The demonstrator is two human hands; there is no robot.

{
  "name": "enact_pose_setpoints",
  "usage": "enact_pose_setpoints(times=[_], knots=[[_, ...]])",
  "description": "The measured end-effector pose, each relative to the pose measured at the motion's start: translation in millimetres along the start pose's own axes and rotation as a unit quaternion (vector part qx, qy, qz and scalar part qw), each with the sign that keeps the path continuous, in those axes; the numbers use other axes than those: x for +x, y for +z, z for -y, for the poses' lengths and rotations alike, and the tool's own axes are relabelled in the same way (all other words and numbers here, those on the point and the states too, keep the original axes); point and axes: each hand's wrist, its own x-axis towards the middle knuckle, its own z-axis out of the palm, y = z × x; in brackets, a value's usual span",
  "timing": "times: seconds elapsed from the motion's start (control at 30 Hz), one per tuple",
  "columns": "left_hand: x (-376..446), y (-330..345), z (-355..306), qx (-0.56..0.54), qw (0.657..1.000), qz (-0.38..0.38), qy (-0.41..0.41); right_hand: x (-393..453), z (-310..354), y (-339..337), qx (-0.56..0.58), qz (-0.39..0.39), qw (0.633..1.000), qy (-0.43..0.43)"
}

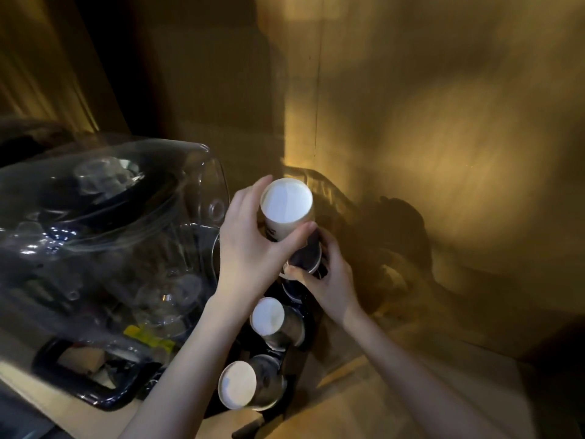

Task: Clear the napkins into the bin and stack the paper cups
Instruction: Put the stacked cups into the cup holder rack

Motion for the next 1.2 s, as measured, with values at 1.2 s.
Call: enact_pose_setpoints(times=[1.2], knots=[[-39.8, 58.6, 33.8, 0.255, 0.941, 0.221, 0.021, -22.9, 38.0, -32.9, -0.549, 0.135, 0.820, -0.093]])
